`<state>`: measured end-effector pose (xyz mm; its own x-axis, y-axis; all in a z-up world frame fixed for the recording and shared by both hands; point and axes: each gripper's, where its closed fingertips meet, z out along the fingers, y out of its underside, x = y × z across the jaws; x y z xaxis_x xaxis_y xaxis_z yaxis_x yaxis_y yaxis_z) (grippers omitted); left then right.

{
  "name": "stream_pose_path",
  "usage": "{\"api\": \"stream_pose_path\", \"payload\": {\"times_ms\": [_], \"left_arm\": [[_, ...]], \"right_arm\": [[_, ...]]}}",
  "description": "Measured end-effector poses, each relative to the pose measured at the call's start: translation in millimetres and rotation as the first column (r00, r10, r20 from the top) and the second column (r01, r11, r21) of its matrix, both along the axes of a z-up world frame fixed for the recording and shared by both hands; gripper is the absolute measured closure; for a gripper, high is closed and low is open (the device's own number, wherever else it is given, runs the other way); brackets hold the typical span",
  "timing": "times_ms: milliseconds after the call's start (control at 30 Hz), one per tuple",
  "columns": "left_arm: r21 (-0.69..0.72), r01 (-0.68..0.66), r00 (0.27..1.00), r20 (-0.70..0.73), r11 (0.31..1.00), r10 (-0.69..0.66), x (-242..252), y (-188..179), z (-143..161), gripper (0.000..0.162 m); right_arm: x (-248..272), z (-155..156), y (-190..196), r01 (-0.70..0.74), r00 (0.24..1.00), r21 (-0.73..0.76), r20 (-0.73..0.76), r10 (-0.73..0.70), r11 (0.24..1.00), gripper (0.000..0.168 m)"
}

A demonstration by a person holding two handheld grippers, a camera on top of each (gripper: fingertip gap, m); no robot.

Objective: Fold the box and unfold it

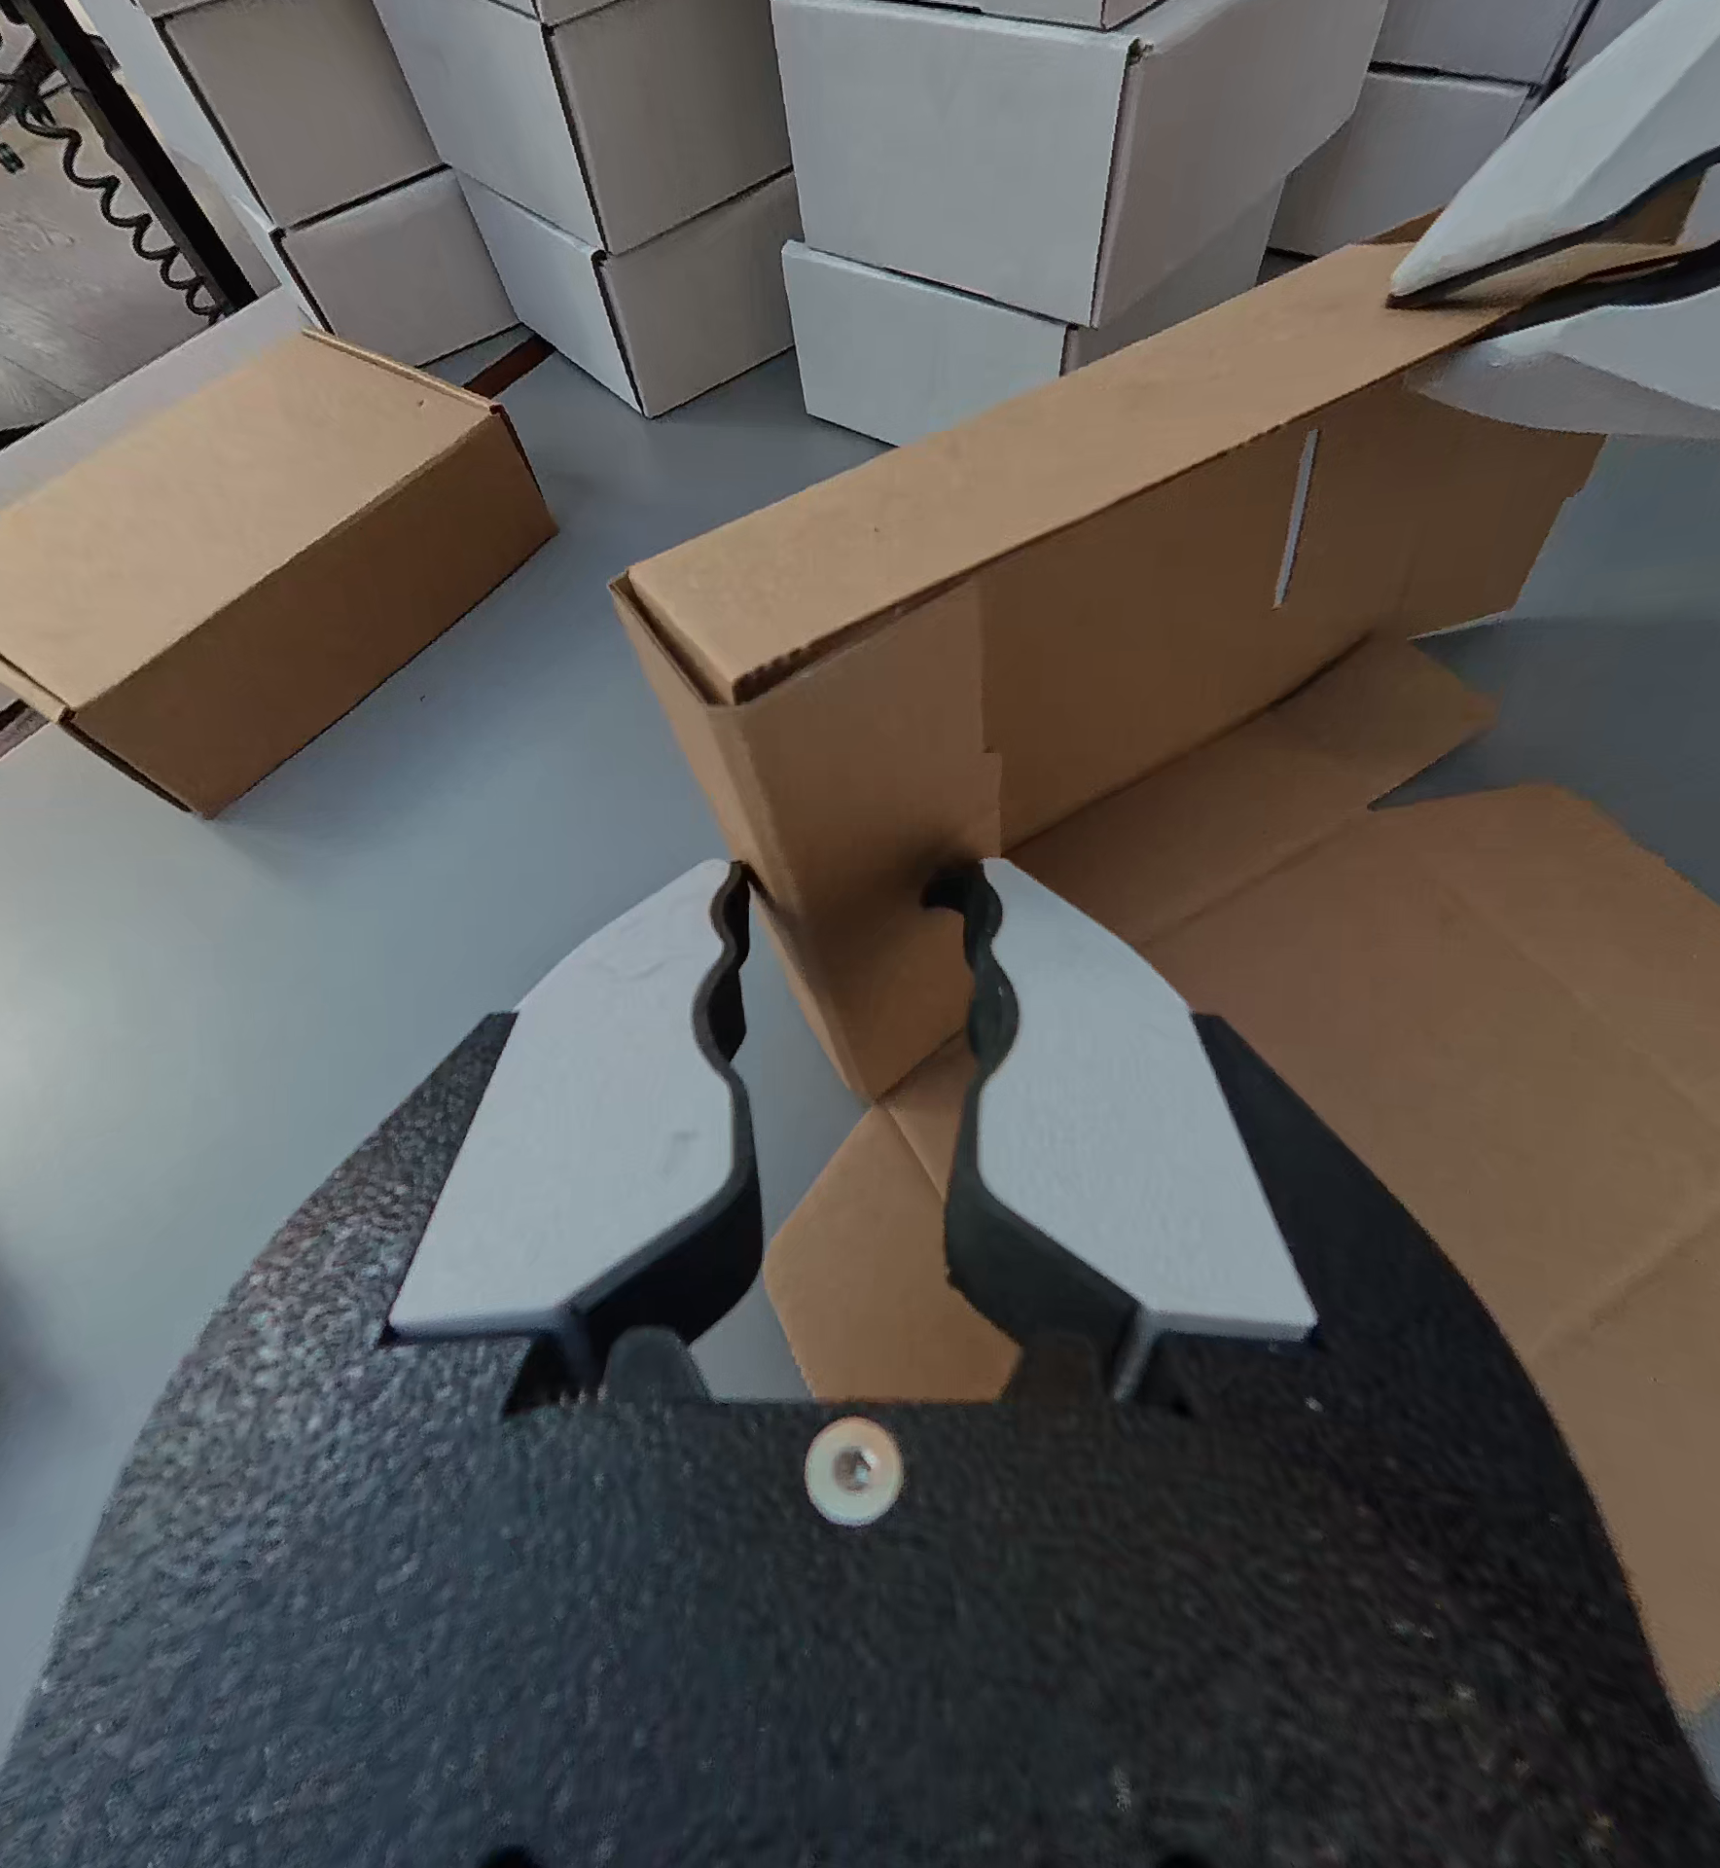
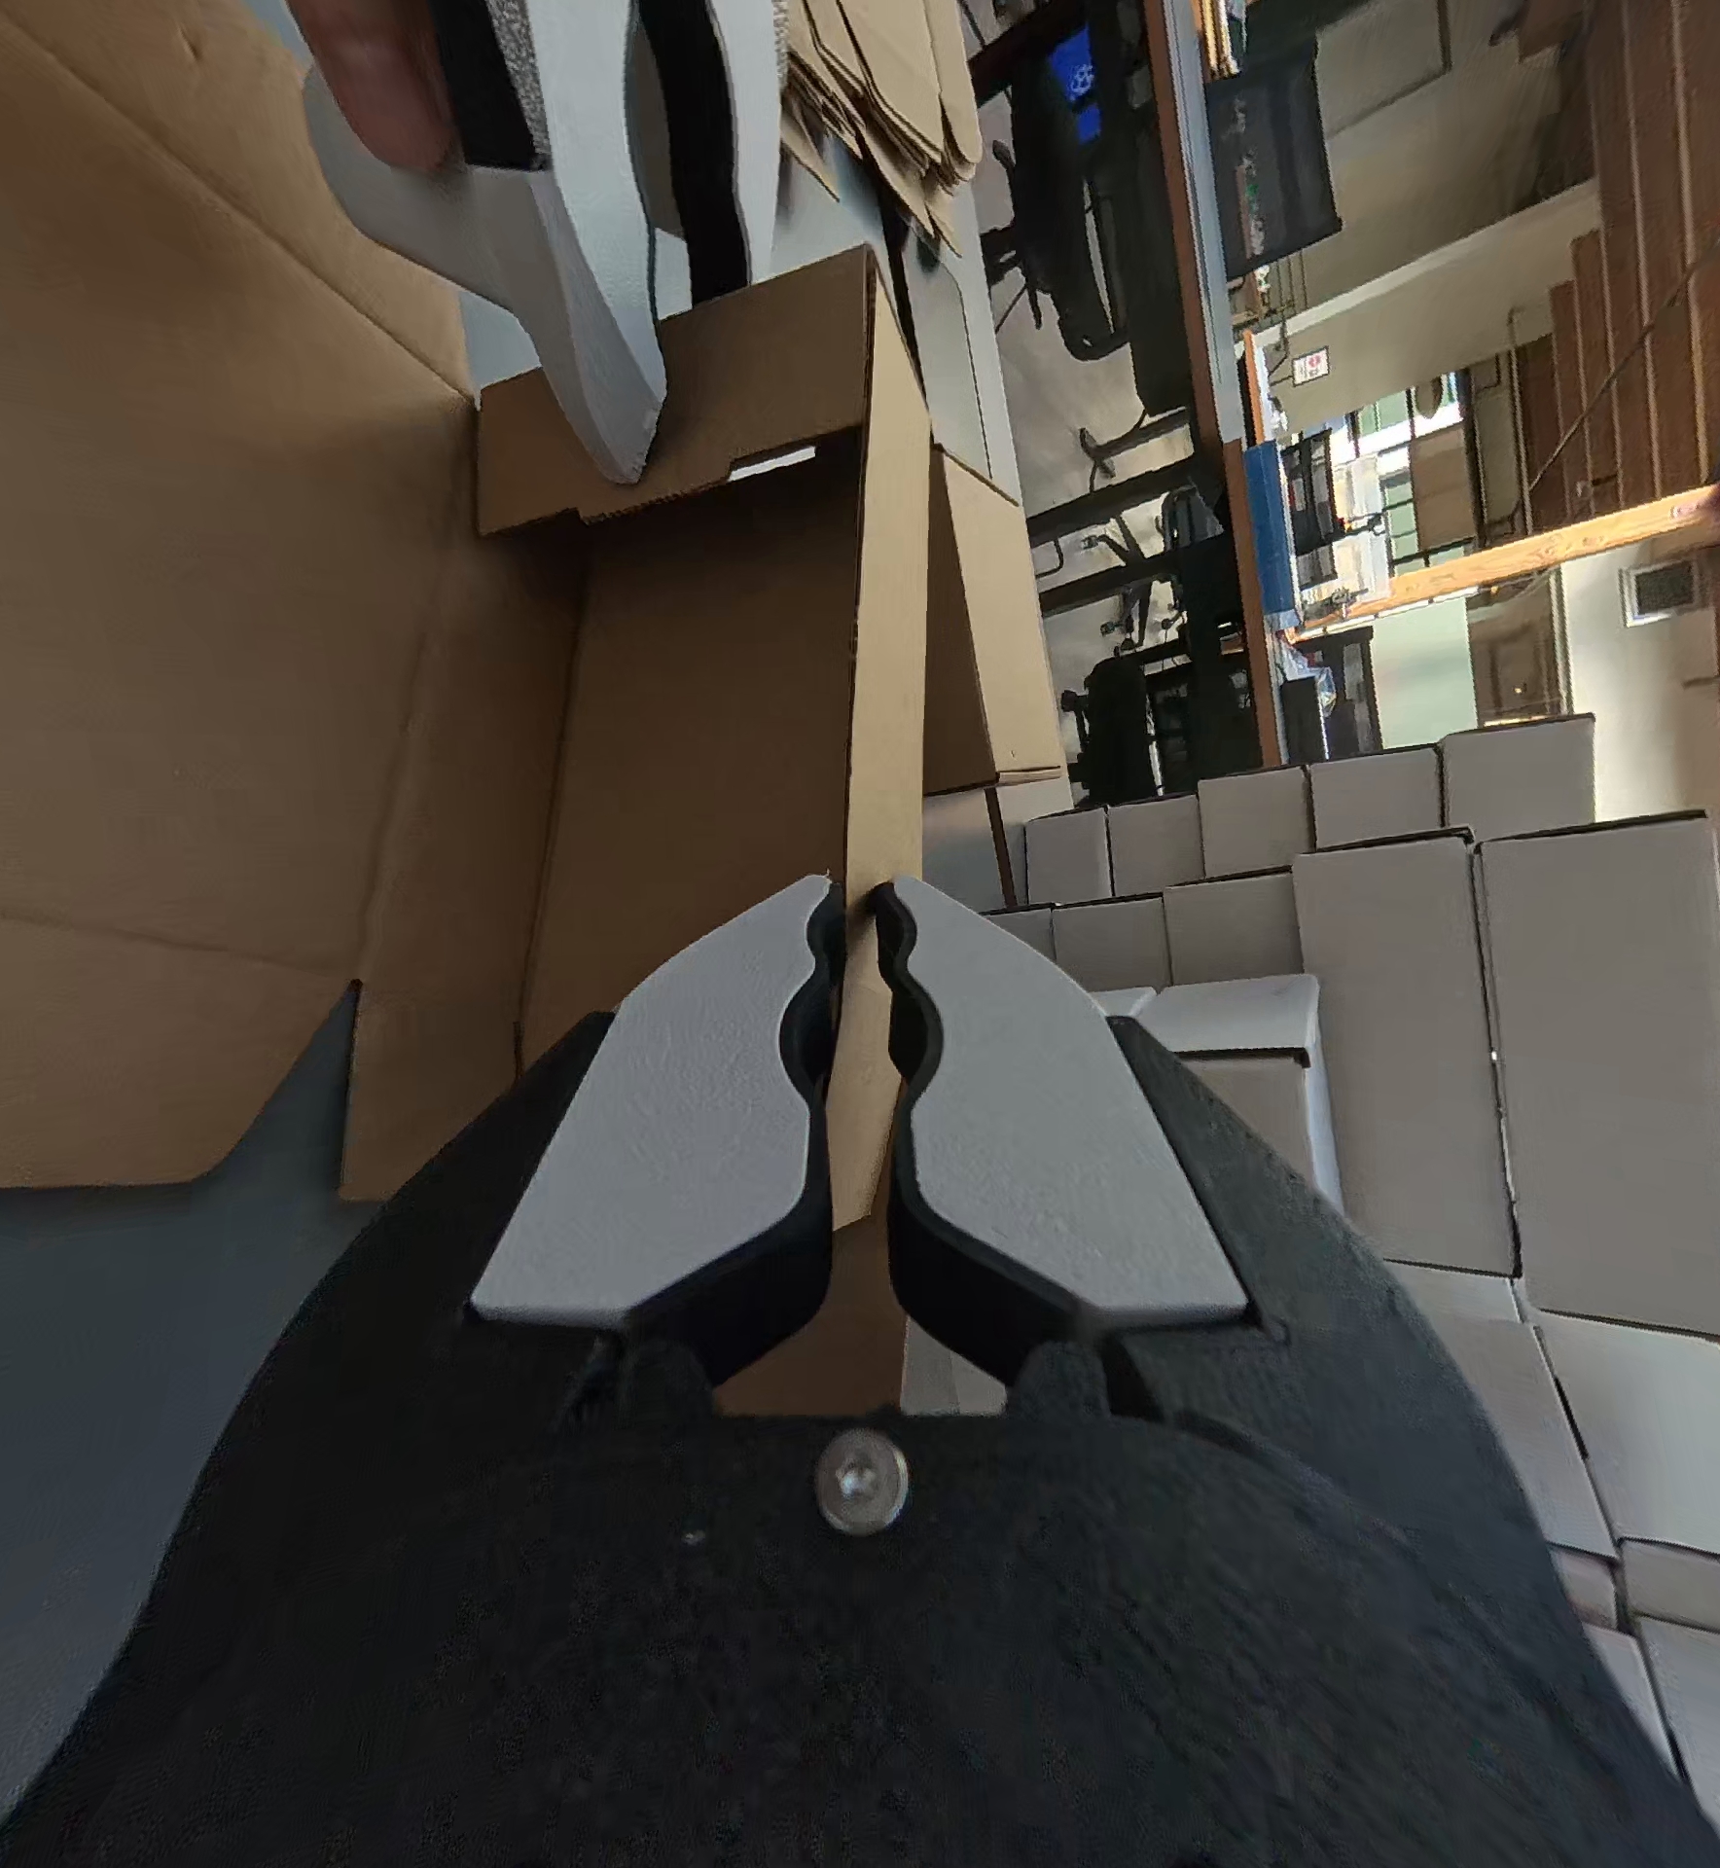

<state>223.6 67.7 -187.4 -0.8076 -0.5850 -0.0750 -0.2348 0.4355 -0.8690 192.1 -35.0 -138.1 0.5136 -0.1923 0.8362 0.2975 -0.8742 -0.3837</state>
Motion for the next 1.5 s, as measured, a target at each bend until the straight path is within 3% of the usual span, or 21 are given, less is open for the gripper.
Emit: {"api": "stream_pose_path", "payload": {"times_ms": [133, 267, 467, 567, 767, 833, 967, 1167, 1333, 1500], "left_arm": [[-0.047, -0.020, 1.000, -0.003, 0.999, 0.019, 3.1, -0.1, 0.8, 0.124], [-0.035, -0.045, 0.999, 0.016, 0.998, 0.045, 6.4, 1.5, 0.5, 0.129], [-0.014, -0.048, 0.997, 0.053, 0.999, 0.049, 8.6, 0.3, -0.5, 0.131], [-0.016, -0.073, 0.997, -0.004, 0.997, 0.073, 12.4, -0.9, 0.4, 0.131], [-0.026, -0.074, 0.989, -0.131, 0.997, 0.070, 13.9, -3.3, 1.2, 0.135], [0.058, -0.056, 0.995, -0.081, 0.997, 0.060, 15.9, -2.1, 0.2, 0.136], [0.279, -0.033, 0.997, 0.081, 0.960, 0.011, 14.6, 0.1, -7.6, 0.122], [0.231, -0.059, 0.998, 0.027, 0.971, 0.054, 19.8, 0.5, -10.3, 0.128], [0.262, -0.042, 0.992, 0.125, 0.964, 0.010, 28.6, -5.8, -10.2, 0.124], [0.231, -0.010, 0.996, 0.084, 0.973, -0.010, 32.9, -7.5, -11.9, 0.128]], "right_arm": [[1.8, 4.6, 0.7, 0.014, 0.995, 0.167, -0.095, 0.002, 0.986, 0.163], [-7.1, 3.3, 5.1, -0.060, 0.998, 0.053, -0.003, 0.060, 0.997, 0.163], [-3.7, 4.3, 2.4, -0.038, 0.999, 0.066, 0.005, 0.038, 0.997, 0.164], [1.1, 5.5, 1.3, -0.033, 0.997, 0.125, -0.060, 0.041, 0.992, 0.164], [5.7, 6.5, -4.3, -0.030, 0.998, 0.062, -0.048, 0.033, 0.998, 0.165], [3.7, 6.4, -2.3, -0.042, 0.994, 0.102, -0.094, 0.052, 0.994, 0.164], [-12.8, 3.1, 7.1, -0.133, 0.990, -0.058, 0.031, 0.135, 0.989, 0.163], [-27.5, -2.7, 19.2, -0.134, 0.981, -0.144, 0.120, 0.152, 0.980, 0.161], [-17.5, -0.4, 12.4, -0.134, 0.989, -0.081, 0.052, 0.138, 0.988, 0.162], [-22.5, -2.0, 17.1, -0.147, 0.987, -0.112, 0.049, 0.153, 0.983, 0.161]]}}
